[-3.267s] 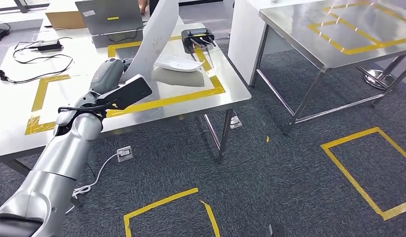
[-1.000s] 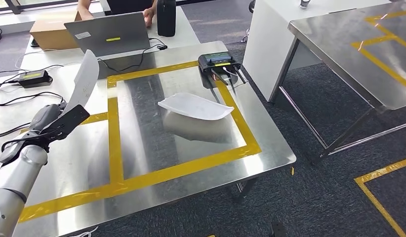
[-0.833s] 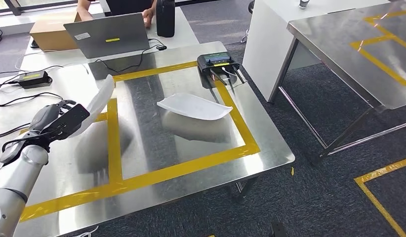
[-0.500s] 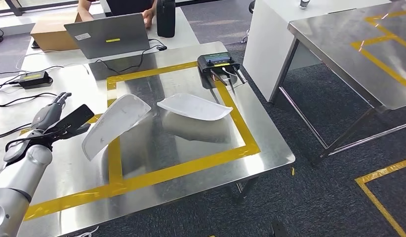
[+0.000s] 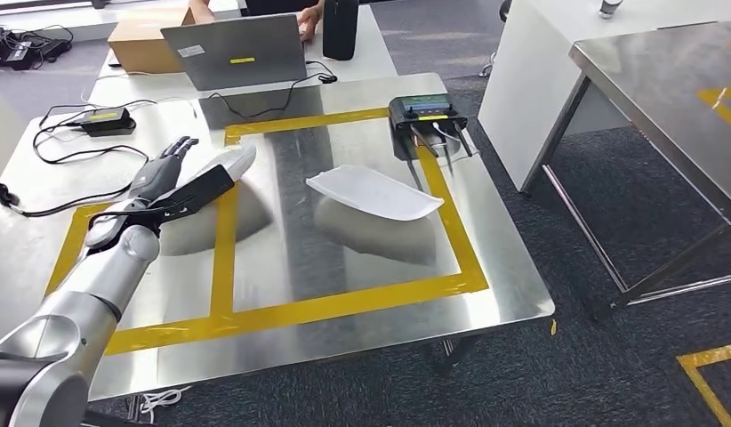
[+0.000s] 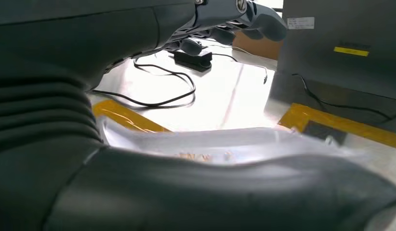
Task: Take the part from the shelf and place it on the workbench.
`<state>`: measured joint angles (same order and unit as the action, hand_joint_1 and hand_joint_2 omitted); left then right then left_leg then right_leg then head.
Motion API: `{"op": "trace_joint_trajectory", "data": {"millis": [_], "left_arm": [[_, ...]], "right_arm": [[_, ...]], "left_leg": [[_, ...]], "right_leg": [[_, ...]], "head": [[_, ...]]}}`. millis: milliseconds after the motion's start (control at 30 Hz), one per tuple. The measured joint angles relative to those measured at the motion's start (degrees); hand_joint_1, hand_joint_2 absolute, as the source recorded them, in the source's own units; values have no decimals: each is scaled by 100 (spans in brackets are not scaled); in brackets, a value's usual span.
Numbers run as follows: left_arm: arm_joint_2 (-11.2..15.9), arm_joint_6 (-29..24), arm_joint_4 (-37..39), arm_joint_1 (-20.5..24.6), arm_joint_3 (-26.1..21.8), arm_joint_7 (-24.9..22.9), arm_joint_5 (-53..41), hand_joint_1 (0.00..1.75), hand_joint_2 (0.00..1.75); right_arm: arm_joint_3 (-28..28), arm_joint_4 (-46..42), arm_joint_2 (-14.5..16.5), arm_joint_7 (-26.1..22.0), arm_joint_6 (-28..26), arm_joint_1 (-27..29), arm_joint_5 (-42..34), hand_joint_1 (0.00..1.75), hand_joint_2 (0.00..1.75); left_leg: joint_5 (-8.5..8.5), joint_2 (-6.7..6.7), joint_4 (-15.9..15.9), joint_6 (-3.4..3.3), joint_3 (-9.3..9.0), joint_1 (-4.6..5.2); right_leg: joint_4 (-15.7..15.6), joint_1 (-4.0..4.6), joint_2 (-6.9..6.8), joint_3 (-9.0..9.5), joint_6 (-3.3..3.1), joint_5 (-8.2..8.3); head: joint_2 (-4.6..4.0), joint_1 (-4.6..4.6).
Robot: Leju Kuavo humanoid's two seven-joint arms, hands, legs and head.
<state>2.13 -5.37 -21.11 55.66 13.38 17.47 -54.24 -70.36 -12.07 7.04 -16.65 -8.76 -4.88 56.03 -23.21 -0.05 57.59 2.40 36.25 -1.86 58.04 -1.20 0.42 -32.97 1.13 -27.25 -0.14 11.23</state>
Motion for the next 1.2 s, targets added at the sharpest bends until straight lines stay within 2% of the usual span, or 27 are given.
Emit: {"op": "trace_joint_trajectory", "data": {"millis": [67,100,167,200,233,267,333,367,400,433,533,567,600,667,700,733,767,800,867,900,933,967,1033,1067,1100,1167,1200], "left_arm": [[-5,-14,-7,-3,0,-7,-25,0,0],[-5,-23,-9,-6,0,-14,-33,0,0],[-4,-37,-1,-39,0,-39,-36,0,0],[-4,-39,7,-70,0,-50,-36,0,0],[-3,-43,15,-105,0,-58,-36,0,0],[-3,-46,22,-131,0,-63,-36,0,0],[-1,-63,31,-151,0,-60,-36,0,0],[1,-72,32,-151,0,-55,-36,0,0],[2,-82,33,-157,0,-47,-36,0,0],[2,-91,34,-166,0,-41,-36,0,0],[-3,-113,22,-184,0,-20,-36,0,0],[-4,-116,12,-183,0,-15,-36,0,0],[-4,-119,2,-181,-1,-13,-36,0,0],[1,-119,-9,-188,-2,-9,-35,0,0],[4,-119,-10,-193,-4,-5,-33,0,0],[9,-120,-11,-199,-6,-2,-31,0,0],[14,-120,-17,-200,-11,2,-30,0,0],[18,-121,-26,-193,-16,7,-28,0,0],[19,-120,-58,-163,-26,10,-36,0,0],[19,-119,-70,-143,-27,9,-45,0,0],[14,-115,-80,-125,-28,7,-60,0,0],[11,-110,-87,-112,-28,4,-75,0,0],[6,-97,-99,-94,-29,1,-103,0,0],[8,-89,-104,-82,-30,-1,-115,0,0],[11,-84,-105,-66,-30,-4,-125,0,0],[13,-74,-101,-30,-31,-20,-145,0,0],[11,-73,-96,-21,-31,-34,-154,0,0]], "right_arm": [[0,-1,2,-6,0,-8,-3,0,0],[0,-1,3,-10,0,-10,-5,0,0],[0,-1,4,-22,1,-9,-8,0,0],[0,-1,4,-26,1,-9,-8,0,0],[0,-1,5,-30,2,-9,-8,0,0],[0,-2,10,-32,3,-10,-8,0,0],[0,-2,15,-30,4,-13,-7,0,0],[0,-2,15,-26,4,-16,-5,0,0],[0,-3,12,-22,3,-19,-4,0,0],[0,-4,9,-18,3,-21,-4,0,0],[0,-4,13,-23,4,-20,-7,0,0],[0,-4,17,-29,4,-19,-8,0,0],[0,-4,21,-35,4,-20,-8,0,0],[0,-4,23,-39,5,-25,-6,0,0],[0,-4,23,-38,8,-27,-4,0,0],[0,-4,24,-36,12,-28,-2,0,0],[0,-4,26,-33,15,-28,0,0,0],[0,-4,27,-31,17,-30,1,0,0],[0,-9,17,-28,12,-49,-1,0,0],[0,-12,13,-28,8,-59,-3,0,0],[0,-15,9,-28,4,-70,-5,0,0],[0,-15,11,-28,3,-79,-8,0,0],[-1,-14,20,-30,2,-90,-11,0,0],[-1,-13,26,-30,2,-94,-13,0,0],[-2,-13,32,-31,2,-95,-15,0,0],[-3,-13,43,-32,2,-95,-24,0,0],[-4,-13,48,-31,2,-93,-29,0,0]], "left_leg": [[-174,4,184,36,107,-13],[-356,5,465,42,234,-14],[-704,-2,1244,52,553,-6],[-773,-4,1541,60,677,-7],[-729,-5,1653,73,722,-13],[-577,-2,1549,89,673,-25],[-217,7,928,157,368,-51],[-127,-3,663,177,223,-47],[-122,-14,504,180,136,-41],[-191,-29,468,159,107,-27],[-237,-48,424,15,170,-41],[-219,-50,424,-34,200,-46],[-197,-49,416,-84,223,-47],[-152,-41,411,-162,266,-11],[-127,-36,410,-196,291,19],[-100,-32,410,-227,318,53],[-67,-32,409,-256,348,90],[-28,-34,407,-282,383,131],[66,-37,391,-307,434,174],[115,-37,371,-296,441,172],[168,-33,343,-271,442,154],[231,-32,296,-233,435,139],[306,-27,208,-171,453,138],[205,-27,231,-147,483,147],[-6,-27,356,-122,527,155],[-603,-24,957,-63,635,136],[-784,-23,1313,-28,664,122]], "right_leg": [[-73,-7,-14,7,-111,49],[-103,-9,-19,9,-156,71],[-114,5,-21,-4,-203,85],[-105,5,-22,-6,-213,79],[-86,-5,-21,-6,-215,62],[-55,-24,-19,-5,-206,35],[51,-68,-13,-23,-135,-55],[116,-72,-11,-47,-85,-99],[170,-68,-4,-73,-39,-126],[201,-59,1,-104,2,-129],[268,-60,-4,-189,93,-160],[382,-60,-13,-242,111,-268],[627,-55,-23,-331,123,-454],[1354,-26,-30,-582,122,-876],[1668,-4,-30,-676,103,-1011],[1804,24,-29,-688,67,-1037],[1719,60,-28,-590,6,-955],[1438,110,-25,-388,-82,-804],[645,230,-42,114,-300,-602],[369,279,-61,272,-367,-541],[210,314,-77,344,-409,-522],[168,334,-92,337,-412,-466],[30,312,-93,288,-432,-269],[-42,286,-99,249,-445,-154],[-108,249,-105,196,-446,-38],[-137,212,-112,36,-435,134],[-128,195,-114,-59,-413,206]], "head": [[8,77],[8,96],[8,133],[8,132],[8,126],[8,120],[8,96],[8,68],[8,49],[8,32],[8,35],[8,42],[8,48],[8,54],[8,55],[8,54],[8,53],[8,51],[8,35],[8,23],[8,17],[8,14],[8,18],[8,8],[8,-5],[8,-37],[8,-51]]}}
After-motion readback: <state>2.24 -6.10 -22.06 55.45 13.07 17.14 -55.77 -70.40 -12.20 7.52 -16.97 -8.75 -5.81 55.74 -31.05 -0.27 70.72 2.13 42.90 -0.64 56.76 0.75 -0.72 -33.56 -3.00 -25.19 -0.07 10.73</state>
